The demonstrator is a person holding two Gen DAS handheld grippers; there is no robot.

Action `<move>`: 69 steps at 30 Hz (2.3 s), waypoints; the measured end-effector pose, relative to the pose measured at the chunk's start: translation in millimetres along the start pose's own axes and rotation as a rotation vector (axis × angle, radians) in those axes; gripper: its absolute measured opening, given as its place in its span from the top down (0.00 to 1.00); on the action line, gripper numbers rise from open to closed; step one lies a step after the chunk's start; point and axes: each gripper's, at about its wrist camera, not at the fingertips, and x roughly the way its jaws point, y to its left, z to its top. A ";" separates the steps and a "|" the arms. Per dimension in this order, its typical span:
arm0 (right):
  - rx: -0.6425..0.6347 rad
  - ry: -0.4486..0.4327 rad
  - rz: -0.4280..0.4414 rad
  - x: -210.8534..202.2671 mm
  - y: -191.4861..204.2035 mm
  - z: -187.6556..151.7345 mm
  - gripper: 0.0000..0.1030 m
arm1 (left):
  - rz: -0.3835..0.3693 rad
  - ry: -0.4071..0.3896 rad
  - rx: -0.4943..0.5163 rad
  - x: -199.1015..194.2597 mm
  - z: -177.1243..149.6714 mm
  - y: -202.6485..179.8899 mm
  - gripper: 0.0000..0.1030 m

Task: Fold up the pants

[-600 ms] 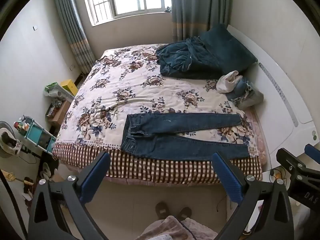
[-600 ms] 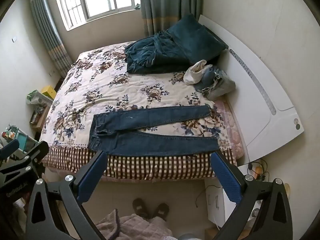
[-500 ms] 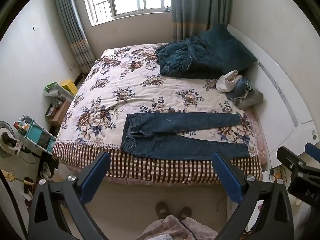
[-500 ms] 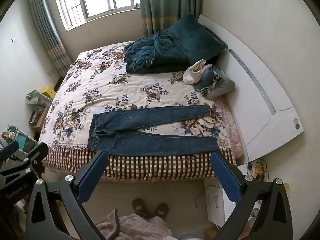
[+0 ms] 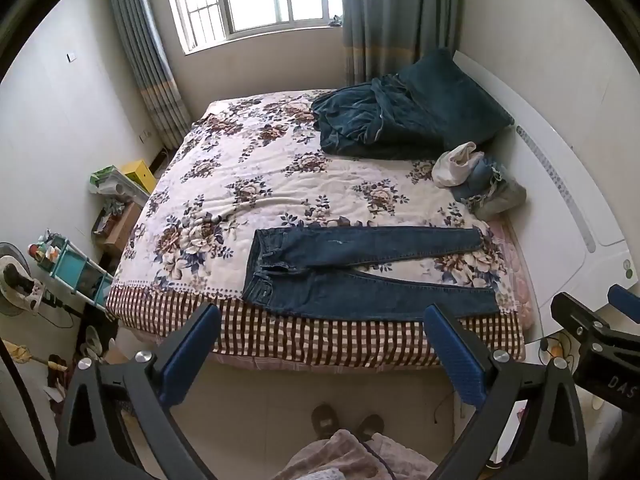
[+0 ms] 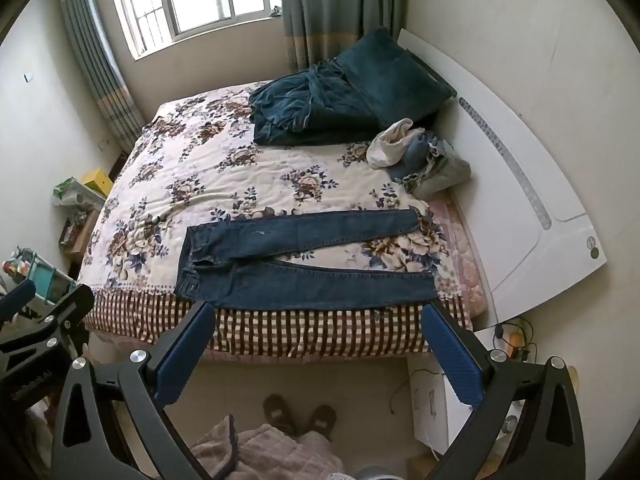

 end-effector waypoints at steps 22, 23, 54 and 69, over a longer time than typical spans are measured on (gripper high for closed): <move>-0.022 -0.007 0.004 -10.3 1.0 -3.4 0.00 | 0.003 -0.015 -0.002 -7.7 4.4 4.3 0.00; -0.026 -0.008 0.005 -12.8 1.1 -3.0 0.00 | 0.004 -0.016 -0.002 -8.9 5.4 4.4 0.00; -0.033 -0.006 0.013 -16.9 6.4 -8.0 0.00 | 0.003 -0.028 -0.004 -15.0 3.6 7.2 0.00; -0.058 0.008 0.017 -6.2 -0.7 2.3 0.00 | 0.007 -0.007 -0.015 -31.4 12.3 -7.9 0.00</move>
